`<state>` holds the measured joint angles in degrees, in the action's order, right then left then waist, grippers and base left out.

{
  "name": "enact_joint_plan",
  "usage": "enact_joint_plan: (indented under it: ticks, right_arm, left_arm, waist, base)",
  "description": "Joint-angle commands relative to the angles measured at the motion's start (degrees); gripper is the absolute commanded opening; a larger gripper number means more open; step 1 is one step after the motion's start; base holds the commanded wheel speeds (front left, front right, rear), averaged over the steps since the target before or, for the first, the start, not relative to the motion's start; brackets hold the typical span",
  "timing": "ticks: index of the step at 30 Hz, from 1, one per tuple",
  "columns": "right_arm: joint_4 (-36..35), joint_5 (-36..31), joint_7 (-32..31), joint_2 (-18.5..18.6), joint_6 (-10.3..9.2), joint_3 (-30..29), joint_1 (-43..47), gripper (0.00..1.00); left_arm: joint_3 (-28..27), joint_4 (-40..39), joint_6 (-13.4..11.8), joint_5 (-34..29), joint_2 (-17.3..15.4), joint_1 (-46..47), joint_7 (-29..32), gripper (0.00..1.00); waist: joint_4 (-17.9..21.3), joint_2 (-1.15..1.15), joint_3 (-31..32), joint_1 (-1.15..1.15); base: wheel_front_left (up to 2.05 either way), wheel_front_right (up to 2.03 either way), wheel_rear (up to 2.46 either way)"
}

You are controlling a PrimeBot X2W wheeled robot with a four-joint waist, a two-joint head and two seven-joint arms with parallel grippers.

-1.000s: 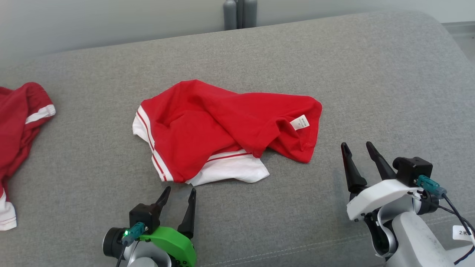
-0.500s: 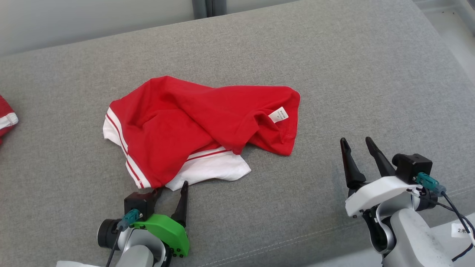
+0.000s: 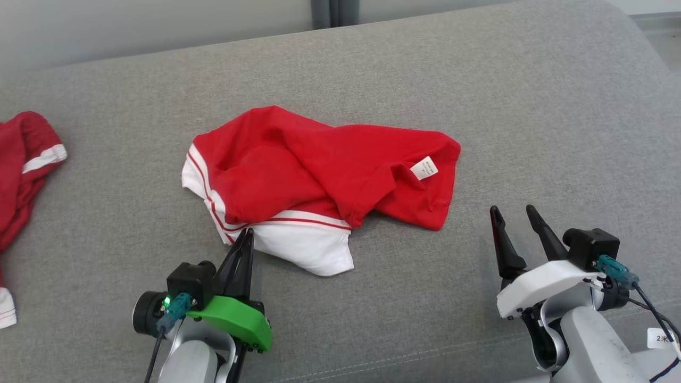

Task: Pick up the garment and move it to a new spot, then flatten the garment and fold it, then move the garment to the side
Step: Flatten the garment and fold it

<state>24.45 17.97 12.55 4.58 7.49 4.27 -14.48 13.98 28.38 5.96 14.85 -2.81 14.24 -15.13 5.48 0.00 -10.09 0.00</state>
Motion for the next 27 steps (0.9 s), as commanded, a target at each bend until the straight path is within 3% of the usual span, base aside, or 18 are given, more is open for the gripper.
enact_joint_plan:
  ticks: [1,8,14,21,27]
  right_arm:
    - [0.2,0.0,0.2,0.4,0.00,-0.1,0.7,1.00]
    - [1.0,0.5,0.2,0.2,0.00,0.4,1.5,1.00]
    - [1.6,0.6,0.5,-0.1,0.00,0.5,1.7,1.00]
    - [1.8,0.3,0.7,0.1,0.00,0.1,1.4,1.00]
    - [2.2,0.0,0.8,0.1,0.00,0.3,0.6,1.00]
  left_arm:
    - [-0.1,-2.0,-0.3,-1.1,-0.5,-1.6,0.0,0.00]
    - [1.8,-10.2,-0.6,-3.5,-1.5,-5.3,0.4,0.00]
    - [3.5,-18.8,-1.4,-4.2,-2.5,-9.3,4.5,0.00]
    - [5.8,-29.3,-2.2,-4.8,-3.4,-14.5,10.1,0.00]
    - [6.1,-30.1,-1.7,-2.9,-3.7,-15.6,11.3,0.00]
  waist:
    - [-3.2,0.00,1.4,0.00]
    - [-8.6,0.00,3.3,0.00]
    - [-11.7,0.00,3.9,0.00]
    - [-13.0,0.00,3.2,0.00]
    - [-12.4,0.00,2.8,0.00]
  base:
    - [0.00,0.00,0.00]
    - [0.00,0.00,0.00]
    - [0.00,0.00,0.00]
    - [0.00,0.00,0.00]
    - [0.00,0.00,0.00]
